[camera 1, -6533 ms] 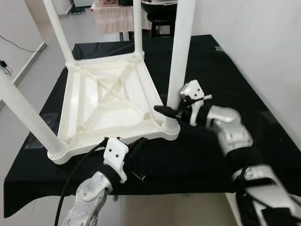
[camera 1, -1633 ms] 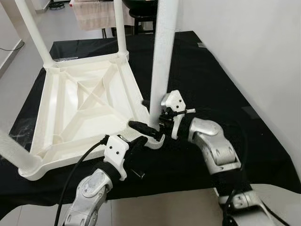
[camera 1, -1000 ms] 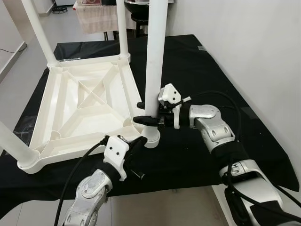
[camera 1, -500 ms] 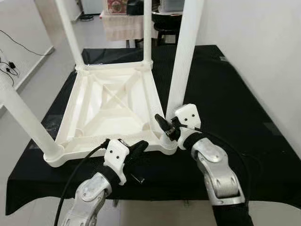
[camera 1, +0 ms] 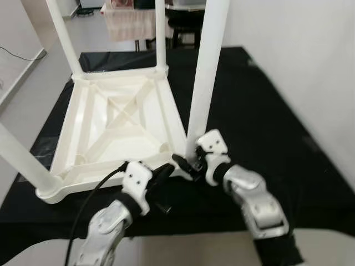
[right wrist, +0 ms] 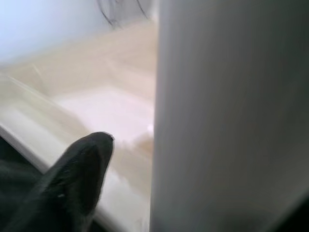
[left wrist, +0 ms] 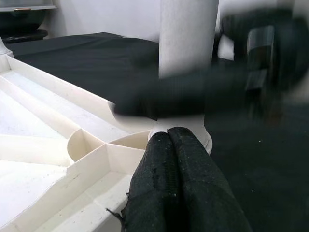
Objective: Building children table
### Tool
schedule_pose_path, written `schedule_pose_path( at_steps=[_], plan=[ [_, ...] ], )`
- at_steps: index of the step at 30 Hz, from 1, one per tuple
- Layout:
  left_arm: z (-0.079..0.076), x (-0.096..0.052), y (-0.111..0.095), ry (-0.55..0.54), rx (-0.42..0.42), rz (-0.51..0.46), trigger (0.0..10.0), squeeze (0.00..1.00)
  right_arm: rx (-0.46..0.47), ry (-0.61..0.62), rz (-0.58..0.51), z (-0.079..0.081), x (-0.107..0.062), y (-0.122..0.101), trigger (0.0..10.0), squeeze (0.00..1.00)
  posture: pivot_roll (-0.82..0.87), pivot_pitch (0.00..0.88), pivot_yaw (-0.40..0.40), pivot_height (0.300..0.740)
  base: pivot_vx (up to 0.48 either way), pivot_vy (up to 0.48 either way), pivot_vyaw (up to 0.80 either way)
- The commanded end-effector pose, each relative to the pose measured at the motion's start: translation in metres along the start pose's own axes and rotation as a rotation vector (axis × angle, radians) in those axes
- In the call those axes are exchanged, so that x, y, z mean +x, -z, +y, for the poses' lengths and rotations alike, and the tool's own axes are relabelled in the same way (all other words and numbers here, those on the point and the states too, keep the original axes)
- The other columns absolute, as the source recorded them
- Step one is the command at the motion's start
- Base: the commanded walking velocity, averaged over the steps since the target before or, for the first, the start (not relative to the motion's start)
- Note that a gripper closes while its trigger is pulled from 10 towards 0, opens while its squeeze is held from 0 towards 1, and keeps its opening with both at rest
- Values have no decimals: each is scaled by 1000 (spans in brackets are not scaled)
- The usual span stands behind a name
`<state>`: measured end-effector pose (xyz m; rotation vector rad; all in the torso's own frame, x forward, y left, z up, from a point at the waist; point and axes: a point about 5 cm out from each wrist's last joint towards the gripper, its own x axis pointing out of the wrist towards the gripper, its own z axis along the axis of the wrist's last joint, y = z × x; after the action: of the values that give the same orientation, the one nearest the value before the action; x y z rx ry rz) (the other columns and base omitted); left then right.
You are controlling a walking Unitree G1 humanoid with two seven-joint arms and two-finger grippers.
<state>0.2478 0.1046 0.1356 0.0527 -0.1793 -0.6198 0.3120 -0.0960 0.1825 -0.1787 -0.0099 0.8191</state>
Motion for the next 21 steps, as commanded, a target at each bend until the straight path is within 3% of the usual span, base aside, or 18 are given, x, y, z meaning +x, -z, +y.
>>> schedule_pose_path(
  at_steps=[1,7,8,12,13,14,21],
  plan=[
    [-1,-1,4,6,-1,18,10000,0,-11,-97,-46,-3,1,-5,10000,0,42,107,-37,740,0,0,0],
    [-2,0,3,4,0,16,10000,0,-39,-198,-28,-13,1,-1,10000,0,43,106,-37,740,0,0,0],
    [-3,1,4,3,0,15,10000,0,-73,-248,24,-22,5,7,10000,0,54,103,-41,740,0,0,0],
    [-3,1,4,4,-1,15,10000,0,-95,-247,52,-29,9,11,10000,0,57,102,-43,740,0,0,0],
    [-4,1,4,4,-1,15,10000,0,-103,-234,69,-37,14,12,6353,0,60,102,-43,740,0,0,0],
    [-5,1,4,5,0,15,10000,0,-99,-237,62,-42,19,10,0,0,59,102,-44,740,0,0,0],
    [-7,1,4,4,3,16,10000,0,-66,-276,24,-49,26,4,0,0,42,102,-46,740,0,0,0]
  ],
)
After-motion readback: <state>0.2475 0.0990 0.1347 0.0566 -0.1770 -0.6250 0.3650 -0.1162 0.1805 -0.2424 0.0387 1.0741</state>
